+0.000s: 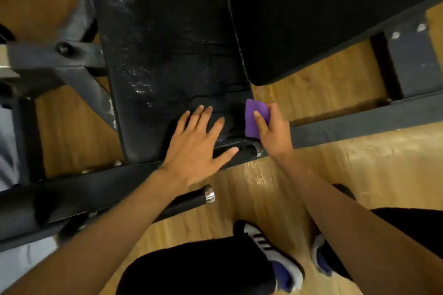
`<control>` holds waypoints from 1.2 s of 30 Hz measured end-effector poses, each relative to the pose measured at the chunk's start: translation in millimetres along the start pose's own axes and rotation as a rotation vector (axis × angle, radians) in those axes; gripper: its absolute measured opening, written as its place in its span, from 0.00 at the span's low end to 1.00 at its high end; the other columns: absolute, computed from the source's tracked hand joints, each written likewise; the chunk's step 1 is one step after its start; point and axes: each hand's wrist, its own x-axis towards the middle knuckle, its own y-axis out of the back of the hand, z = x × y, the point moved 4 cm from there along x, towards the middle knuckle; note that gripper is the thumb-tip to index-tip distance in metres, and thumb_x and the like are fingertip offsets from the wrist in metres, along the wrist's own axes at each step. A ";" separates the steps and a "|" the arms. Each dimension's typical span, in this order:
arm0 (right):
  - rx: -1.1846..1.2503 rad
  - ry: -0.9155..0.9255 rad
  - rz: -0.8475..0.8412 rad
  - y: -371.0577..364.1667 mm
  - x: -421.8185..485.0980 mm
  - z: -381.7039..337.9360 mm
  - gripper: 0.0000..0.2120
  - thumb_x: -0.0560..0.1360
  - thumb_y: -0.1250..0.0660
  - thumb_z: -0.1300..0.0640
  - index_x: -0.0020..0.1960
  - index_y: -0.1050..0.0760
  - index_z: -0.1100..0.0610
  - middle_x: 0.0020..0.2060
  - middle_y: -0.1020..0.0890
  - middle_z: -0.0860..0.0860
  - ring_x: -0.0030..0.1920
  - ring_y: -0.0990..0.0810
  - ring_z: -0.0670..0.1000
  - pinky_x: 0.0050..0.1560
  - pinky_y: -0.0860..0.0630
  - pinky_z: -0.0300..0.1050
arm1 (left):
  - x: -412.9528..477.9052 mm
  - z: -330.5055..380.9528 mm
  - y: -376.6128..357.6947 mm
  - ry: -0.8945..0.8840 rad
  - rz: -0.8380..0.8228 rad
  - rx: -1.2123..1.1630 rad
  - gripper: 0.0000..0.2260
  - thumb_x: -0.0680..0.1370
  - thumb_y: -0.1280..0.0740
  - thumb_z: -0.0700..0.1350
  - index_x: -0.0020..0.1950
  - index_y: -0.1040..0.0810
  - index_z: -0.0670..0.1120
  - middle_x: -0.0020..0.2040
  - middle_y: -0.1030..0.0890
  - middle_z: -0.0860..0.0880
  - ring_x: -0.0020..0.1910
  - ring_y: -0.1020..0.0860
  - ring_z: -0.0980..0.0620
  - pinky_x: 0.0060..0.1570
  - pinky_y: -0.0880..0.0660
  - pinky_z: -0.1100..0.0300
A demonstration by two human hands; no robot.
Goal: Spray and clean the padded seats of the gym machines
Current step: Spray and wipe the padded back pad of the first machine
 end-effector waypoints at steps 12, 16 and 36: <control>0.250 0.100 -0.003 -65.7 42.7 62.1 0.38 0.80 0.38 0.42 0.81 0.52 0.54 0.78 0.42 0.51 0.73 0.42 0.43 0.73 0.38 0.44 | 57.7 -43.2 -34.0 -0.283 0.129 0.240 0.33 0.83 0.55 0.68 0.80 0.35 0.52 0.80 0.37 0.41 0.80 0.41 0.42 0.80 0.47 0.43; 0.258 0.117 -0.102 -66.7 31.6 70.6 0.34 0.82 0.44 0.39 0.81 0.57 0.43 0.80 0.49 0.43 0.79 0.44 0.48 0.77 0.41 0.52 | 56.7 -39.3 -37.7 -0.285 0.134 0.414 0.35 0.82 0.52 0.70 0.81 0.36 0.49 0.81 0.39 0.38 0.81 0.42 0.39 0.79 0.46 0.41; 0.071 0.319 -0.226 -56.8 31.7 54.3 0.32 0.85 0.47 0.50 0.71 0.68 0.29 0.81 0.56 0.44 0.79 0.59 0.42 0.76 0.56 0.34 | 63.3 -40.2 -37.8 -0.113 0.084 0.459 0.37 0.78 0.47 0.70 0.79 0.32 0.48 0.80 0.37 0.38 0.79 0.39 0.38 0.78 0.45 0.40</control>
